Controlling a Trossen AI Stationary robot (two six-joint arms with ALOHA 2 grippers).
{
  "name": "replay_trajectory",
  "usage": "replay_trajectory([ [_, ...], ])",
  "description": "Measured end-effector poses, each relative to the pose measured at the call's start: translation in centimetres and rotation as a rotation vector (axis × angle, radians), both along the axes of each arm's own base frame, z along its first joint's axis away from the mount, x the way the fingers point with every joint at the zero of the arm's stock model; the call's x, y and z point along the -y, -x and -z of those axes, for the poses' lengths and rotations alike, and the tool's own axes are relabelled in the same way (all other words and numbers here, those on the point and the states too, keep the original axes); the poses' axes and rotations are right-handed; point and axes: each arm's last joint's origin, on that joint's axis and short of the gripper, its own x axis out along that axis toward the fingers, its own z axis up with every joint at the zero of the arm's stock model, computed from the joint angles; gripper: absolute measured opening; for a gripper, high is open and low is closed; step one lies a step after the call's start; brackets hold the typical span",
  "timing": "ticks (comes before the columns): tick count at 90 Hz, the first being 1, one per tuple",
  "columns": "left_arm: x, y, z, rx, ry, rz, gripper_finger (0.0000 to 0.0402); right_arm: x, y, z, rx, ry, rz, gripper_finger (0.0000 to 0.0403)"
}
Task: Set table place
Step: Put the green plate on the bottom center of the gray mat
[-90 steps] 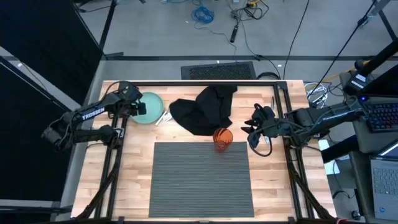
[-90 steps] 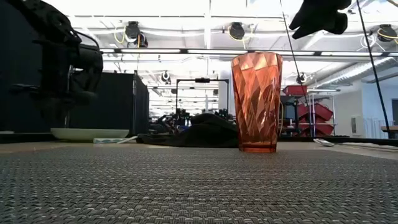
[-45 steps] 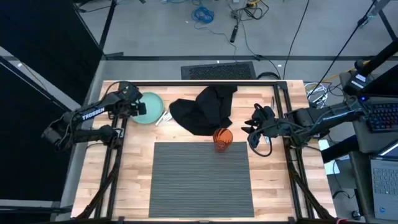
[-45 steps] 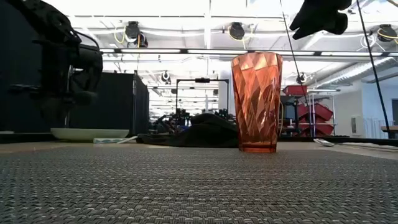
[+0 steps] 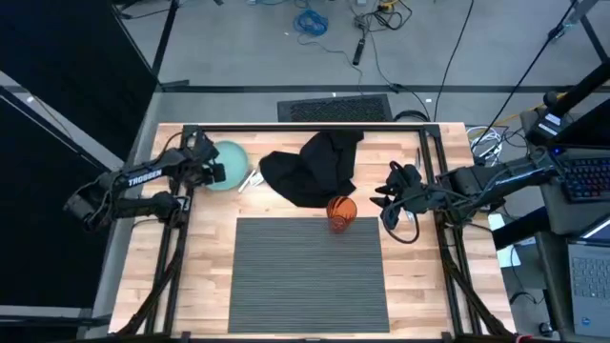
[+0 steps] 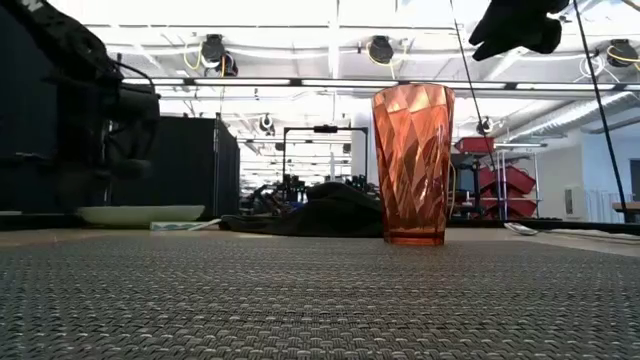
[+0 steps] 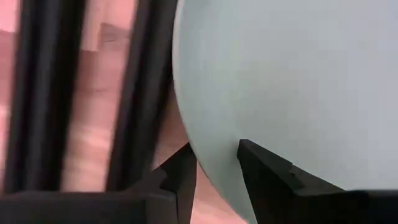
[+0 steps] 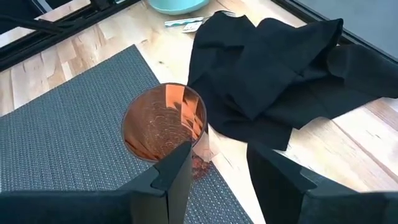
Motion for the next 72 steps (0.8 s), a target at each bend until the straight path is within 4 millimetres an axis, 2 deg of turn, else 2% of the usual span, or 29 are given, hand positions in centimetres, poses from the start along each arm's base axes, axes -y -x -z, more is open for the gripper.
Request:
replay_trajectory([
  [30,0.2,-0.4,0.5,0.033,-0.026,0.021,0.0107,0.0,0.0,0.0,0.003,-0.004,0.003,0.0141],
  [47,-0.2,-1.3,0.3,0.115,-0.080,0.061,0.0103,0.0,0.0,0.0,0.004,-0.006,0.005,0.0141],
  [55,-0.4,-1.7,0.2,0.147,-0.098,0.097,0.0084,0.0,0.0,0.0,0.005,-0.006,0.006,0.0141],
  [67,-0.4,-2.1,0.1,0.172,-0.115,0.140,0.0023,0.0,-0.1,-0.1,0.012,-0.008,0.006,0.0141],
  [72,-0.4,-2.3,0.1,0.189,-0.122,0.159,0.0010,0.0,-0.1,-0.1,0.014,-0.009,0.006,0.0141],
])
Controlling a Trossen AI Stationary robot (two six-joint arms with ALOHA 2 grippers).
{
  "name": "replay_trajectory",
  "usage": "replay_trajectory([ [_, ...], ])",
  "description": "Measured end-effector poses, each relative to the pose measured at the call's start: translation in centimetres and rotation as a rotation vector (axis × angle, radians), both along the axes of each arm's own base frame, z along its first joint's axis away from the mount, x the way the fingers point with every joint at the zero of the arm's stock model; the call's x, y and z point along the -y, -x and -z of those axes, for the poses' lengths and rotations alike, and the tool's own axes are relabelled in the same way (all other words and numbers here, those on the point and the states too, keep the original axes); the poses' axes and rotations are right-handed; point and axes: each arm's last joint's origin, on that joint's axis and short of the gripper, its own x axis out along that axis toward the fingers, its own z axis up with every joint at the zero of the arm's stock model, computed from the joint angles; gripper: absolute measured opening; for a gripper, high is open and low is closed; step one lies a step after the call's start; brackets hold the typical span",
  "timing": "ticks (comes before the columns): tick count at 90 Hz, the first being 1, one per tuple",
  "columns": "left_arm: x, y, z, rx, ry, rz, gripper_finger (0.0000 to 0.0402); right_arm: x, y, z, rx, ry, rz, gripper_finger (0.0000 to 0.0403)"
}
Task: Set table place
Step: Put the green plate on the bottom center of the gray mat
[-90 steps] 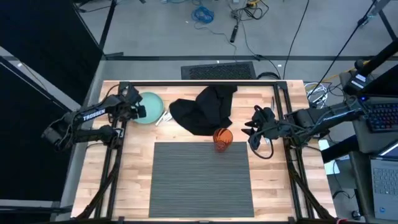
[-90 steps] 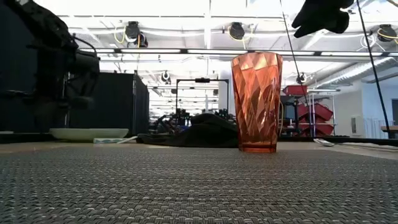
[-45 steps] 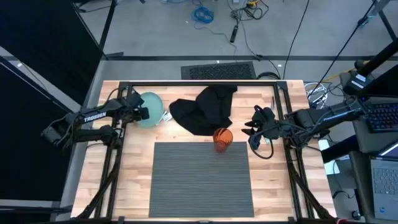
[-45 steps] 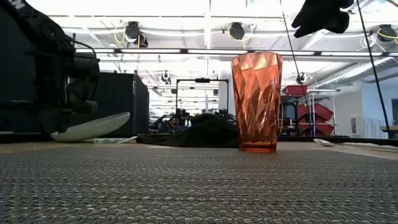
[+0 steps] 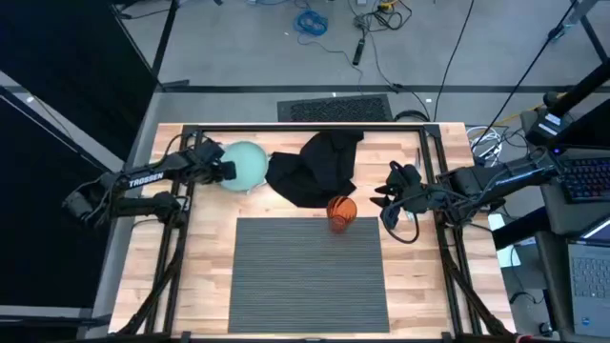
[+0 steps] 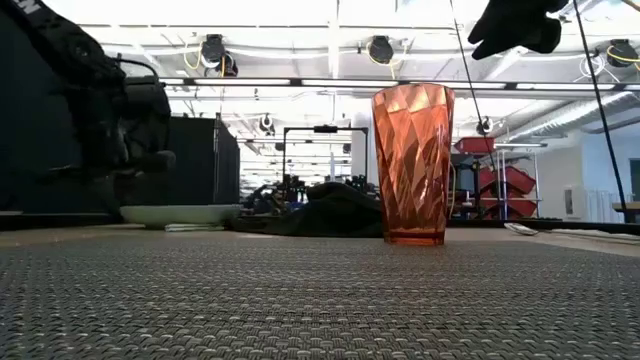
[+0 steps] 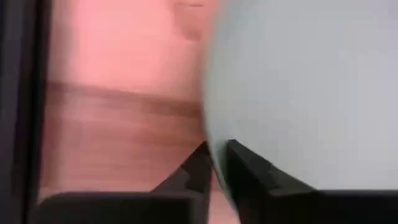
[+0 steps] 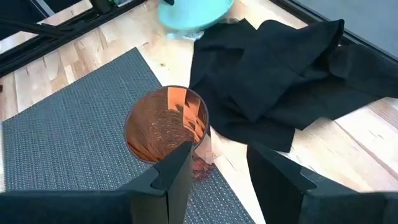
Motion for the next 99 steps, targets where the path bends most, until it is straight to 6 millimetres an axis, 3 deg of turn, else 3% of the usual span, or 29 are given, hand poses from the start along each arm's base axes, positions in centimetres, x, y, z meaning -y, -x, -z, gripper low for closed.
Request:
replay_trajectory([
  [31,-0.5,-0.8,-1.1,0.109,-0.064,0.039,0.0000,0.0,0.0,0.0,0.003,0.003,0.003,0.0141],
  [64,-0.6,-1.4,-6.8,0.294,-0.184,0.196,0.0000,0.2,0.0,0.0,-0.006,0.024,0.003,0.0141],
  [75,0.3,-1.0,-8.3,0.292,-0.141,0.281,0.0000,0.3,0.0,0.0,-0.007,0.024,0.010,0.0141],
  [99,4.7,0.0,-8.5,0.227,0.105,0.486,0.0000,0.5,0.2,0.2,-0.033,0.049,0.028,0.0141],
])
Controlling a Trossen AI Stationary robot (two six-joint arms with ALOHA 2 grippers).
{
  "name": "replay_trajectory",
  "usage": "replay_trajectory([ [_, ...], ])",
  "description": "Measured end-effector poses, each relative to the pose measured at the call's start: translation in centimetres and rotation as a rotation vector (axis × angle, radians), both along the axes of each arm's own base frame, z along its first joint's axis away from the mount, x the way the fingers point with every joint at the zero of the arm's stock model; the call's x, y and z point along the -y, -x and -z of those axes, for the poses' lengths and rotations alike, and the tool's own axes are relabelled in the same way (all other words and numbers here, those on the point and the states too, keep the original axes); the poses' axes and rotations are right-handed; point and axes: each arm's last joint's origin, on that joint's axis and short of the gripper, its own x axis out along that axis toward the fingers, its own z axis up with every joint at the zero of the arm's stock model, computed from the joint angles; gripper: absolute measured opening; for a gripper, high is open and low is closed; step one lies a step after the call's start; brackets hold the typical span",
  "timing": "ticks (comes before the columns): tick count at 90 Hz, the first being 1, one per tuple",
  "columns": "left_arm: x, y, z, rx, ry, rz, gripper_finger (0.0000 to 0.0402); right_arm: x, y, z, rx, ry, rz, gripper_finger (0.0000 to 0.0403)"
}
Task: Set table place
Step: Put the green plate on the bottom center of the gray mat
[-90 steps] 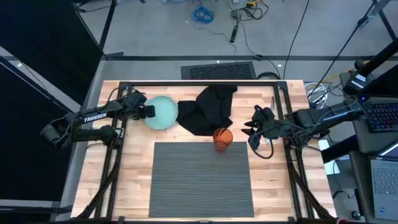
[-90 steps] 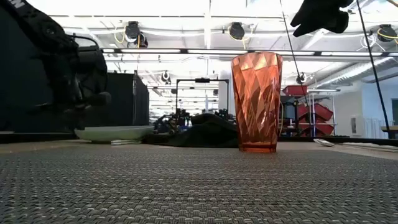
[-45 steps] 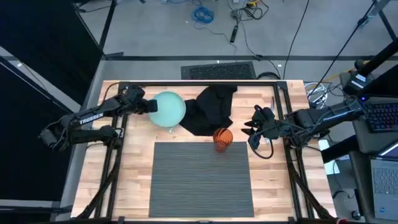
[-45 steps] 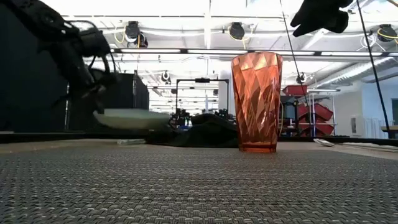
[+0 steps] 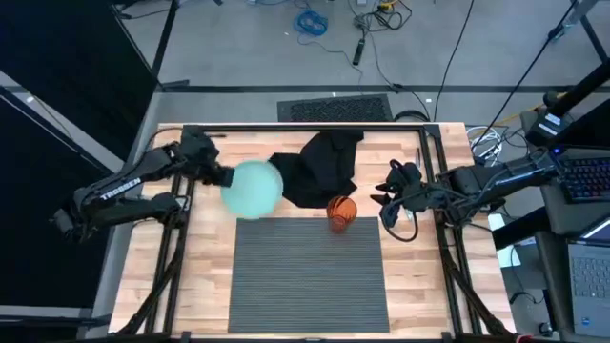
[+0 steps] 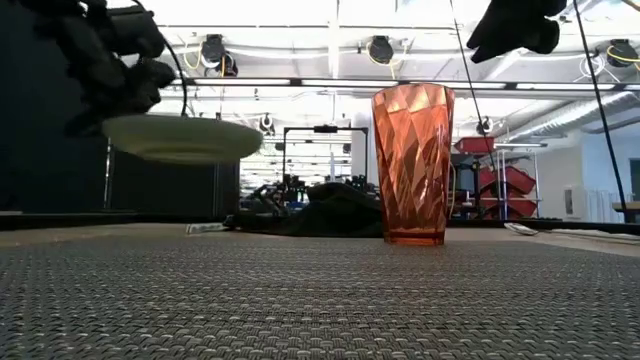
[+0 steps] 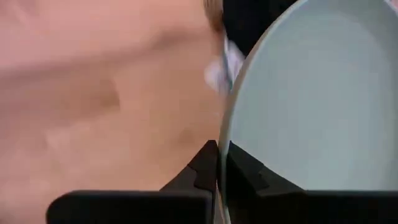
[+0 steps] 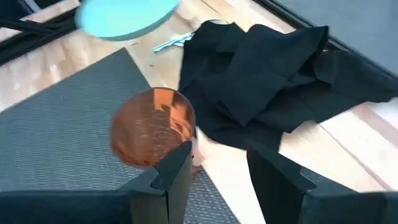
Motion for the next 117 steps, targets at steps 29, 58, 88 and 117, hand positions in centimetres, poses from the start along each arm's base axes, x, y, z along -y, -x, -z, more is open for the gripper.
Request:
replay_trajectory([
  [29,5.5,-1.0,-0.5,0.012,0.153,0.151,0.0000,0.8,0.0,0.1,-0.010,-0.020,0.068,0.0141],
  [58,12.2,-6.3,-0.4,0.186,0.166,0.226,0.0000,0.9,0.0,0.1,-0.009,-0.023,0.075,0.0141],
  [88,19.5,-11.1,3.3,0.258,0.162,0.098,0.0000,1.0,0.3,0.1,-0.046,0.036,0.000,0.0141],
  [117,24.0,-18.9,1.3,0.039,-0.079,0.249,0.0000,1.6,1.6,-0.5,-0.059,0.016,-0.081,0.0141],
])
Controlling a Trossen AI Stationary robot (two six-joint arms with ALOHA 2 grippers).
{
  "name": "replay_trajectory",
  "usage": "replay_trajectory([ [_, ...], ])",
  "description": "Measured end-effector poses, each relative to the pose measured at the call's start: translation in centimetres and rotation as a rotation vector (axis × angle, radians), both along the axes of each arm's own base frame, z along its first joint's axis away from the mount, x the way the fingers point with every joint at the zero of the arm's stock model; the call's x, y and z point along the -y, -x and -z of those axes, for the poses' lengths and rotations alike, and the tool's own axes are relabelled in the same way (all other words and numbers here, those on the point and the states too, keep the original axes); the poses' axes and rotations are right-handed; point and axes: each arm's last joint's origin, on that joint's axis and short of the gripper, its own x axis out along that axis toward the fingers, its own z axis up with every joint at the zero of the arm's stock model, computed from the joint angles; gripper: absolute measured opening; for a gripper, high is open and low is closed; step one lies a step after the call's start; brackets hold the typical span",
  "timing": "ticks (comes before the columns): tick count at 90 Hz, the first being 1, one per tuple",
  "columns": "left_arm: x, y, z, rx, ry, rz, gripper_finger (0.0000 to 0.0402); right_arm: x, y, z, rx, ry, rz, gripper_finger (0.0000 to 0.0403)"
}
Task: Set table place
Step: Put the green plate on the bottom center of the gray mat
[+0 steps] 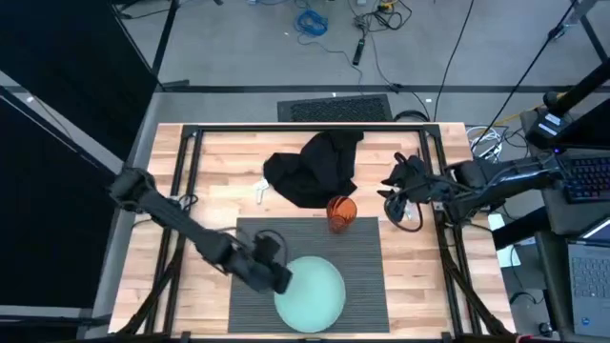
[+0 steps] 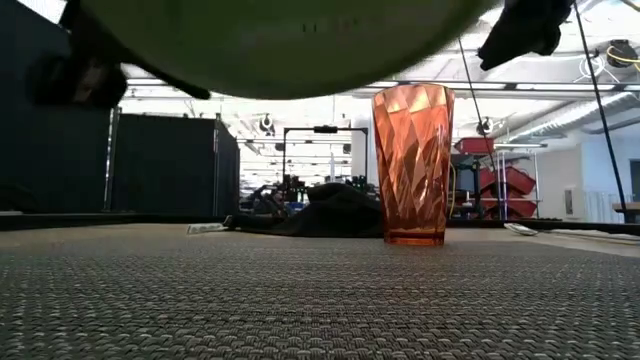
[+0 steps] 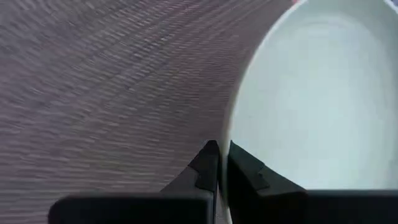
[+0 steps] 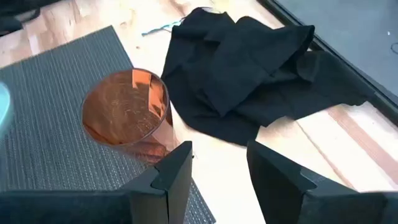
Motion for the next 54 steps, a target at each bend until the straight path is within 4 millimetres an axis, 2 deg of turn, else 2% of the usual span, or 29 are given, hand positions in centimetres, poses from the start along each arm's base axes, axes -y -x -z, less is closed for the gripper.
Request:
replay_trajectory([
  [8,-0.2,-0.3,-1.0,-0.110,-0.107,0.048,0.0000,0.1,0.4,-0.2,0.016,-0.032,-0.009,0.0141],
  [27,-0.9,-1.5,-2.4,-0.059,-0.138,0.109,0.0000,0.1,0.2,-0.6,0.074,-0.069,0.025,0.0141],
  [36,-0.8,-1.8,-1.8,-0.072,-0.139,0.128,0.0000,0.0,-0.1,-0.7,0.103,-0.074,0.022,0.0141],
  [54,0.3,-3.1,1.1,-0.117,-0.106,0.190,0.0000,0.0,-0.3,-0.7,0.105,-0.073,0.017,0.0141],
])
